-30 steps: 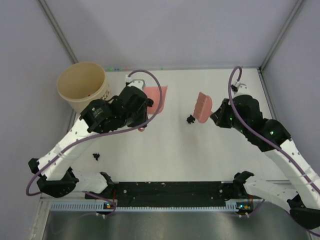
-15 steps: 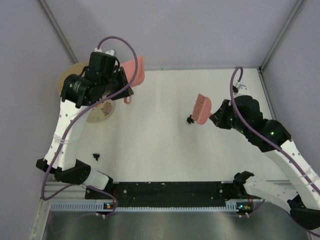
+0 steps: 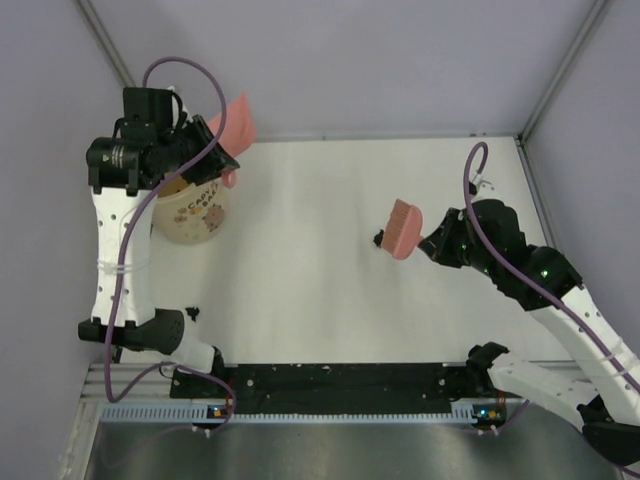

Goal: Sweep away the paper scraps from the table

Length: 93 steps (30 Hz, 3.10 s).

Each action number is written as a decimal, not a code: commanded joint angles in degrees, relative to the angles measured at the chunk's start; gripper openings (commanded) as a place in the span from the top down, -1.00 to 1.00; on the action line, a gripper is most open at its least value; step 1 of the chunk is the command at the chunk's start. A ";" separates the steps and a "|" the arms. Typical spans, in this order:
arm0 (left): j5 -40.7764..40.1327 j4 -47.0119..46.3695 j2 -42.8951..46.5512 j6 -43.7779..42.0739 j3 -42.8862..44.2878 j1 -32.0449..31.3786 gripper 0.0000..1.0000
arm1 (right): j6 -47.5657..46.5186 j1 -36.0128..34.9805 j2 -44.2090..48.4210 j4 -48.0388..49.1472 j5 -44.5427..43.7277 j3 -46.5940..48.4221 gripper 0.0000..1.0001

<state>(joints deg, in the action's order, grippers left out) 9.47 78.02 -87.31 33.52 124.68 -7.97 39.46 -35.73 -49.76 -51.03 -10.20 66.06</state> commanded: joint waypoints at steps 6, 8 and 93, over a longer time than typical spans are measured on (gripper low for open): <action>15.12 -7.08 -1.46 4.10 3.90 13.13 1.00 | 0.97 0.13 0.45 1.01 0.18 0.65 1.00; 17.50 -8.49 -1.46 5.41 3.81 15.25 1.00 | 0.97 0.13 0.28 1.02 0.26 0.47 1.00; 9.25 -12.19 36.86 3.05 -53.93 -0.29 1.00 | -29.98 4.35 -35.51 8.48 21.85 16.20 1.00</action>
<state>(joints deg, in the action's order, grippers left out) 20.12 64.82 -51.48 40.62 71.48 -7.99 8.56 -31.70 -91.68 -44.51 -3.29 80.05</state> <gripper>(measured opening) 0.357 0.062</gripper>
